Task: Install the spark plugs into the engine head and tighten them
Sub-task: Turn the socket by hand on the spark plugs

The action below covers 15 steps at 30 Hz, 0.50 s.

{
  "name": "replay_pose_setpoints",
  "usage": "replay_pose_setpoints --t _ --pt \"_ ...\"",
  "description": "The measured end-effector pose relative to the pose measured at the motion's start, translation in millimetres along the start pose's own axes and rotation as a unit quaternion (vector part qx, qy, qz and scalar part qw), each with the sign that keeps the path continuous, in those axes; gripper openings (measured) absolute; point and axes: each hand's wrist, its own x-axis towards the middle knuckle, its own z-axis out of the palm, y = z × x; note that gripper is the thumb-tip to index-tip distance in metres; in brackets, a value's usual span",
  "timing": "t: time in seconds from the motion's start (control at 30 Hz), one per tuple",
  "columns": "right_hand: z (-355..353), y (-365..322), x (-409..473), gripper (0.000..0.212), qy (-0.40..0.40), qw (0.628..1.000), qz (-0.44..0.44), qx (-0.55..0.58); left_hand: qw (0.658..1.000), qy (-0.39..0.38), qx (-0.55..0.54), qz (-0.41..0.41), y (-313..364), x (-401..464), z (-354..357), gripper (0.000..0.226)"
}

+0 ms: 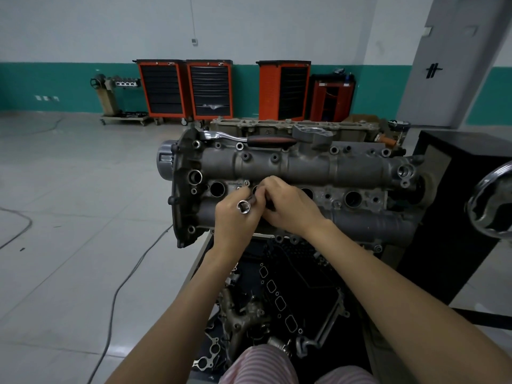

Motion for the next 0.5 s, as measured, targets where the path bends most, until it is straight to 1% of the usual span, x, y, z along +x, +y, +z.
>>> replay_pose_setpoints --t 0.1,0.13,0.23,0.37,0.43,0.5 --pt "1.9 0.8 -1.9 0.036 -0.017 1.000 -0.014 -0.006 1.000 -0.017 0.009 0.016 -1.3 -2.0 -2.0 0.033" --pt "1.7 1.8 -2.0 0.038 -0.020 1.000 -0.019 -0.005 0.999 -0.022 0.016 0.018 -1.6 -2.8 -2.2 0.032" --pt "1.2 3.6 -2.0 0.030 -0.023 0.999 -0.026 0.002 0.999 -0.029 0.039 0.017 -3.4 -3.8 -2.0 0.029" --pt "0.1 1.9 0.3 0.019 -0.008 1.000 0.000 0.027 0.998 -0.033 0.046 0.007 -3.3 -3.4 -1.3 0.026" --pt "-1.0 2.0 1.5 0.014 0.003 1.000 0.004 0.028 0.998 -0.028 0.055 0.010 -1.1 -2.4 -0.7 0.032" --pt "-2.1 2.1 1.1 0.011 0.012 1.000 0.001 0.026 0.998 -0.016 0.057 0.032 2.3 -0.6 -0.7 0.037"
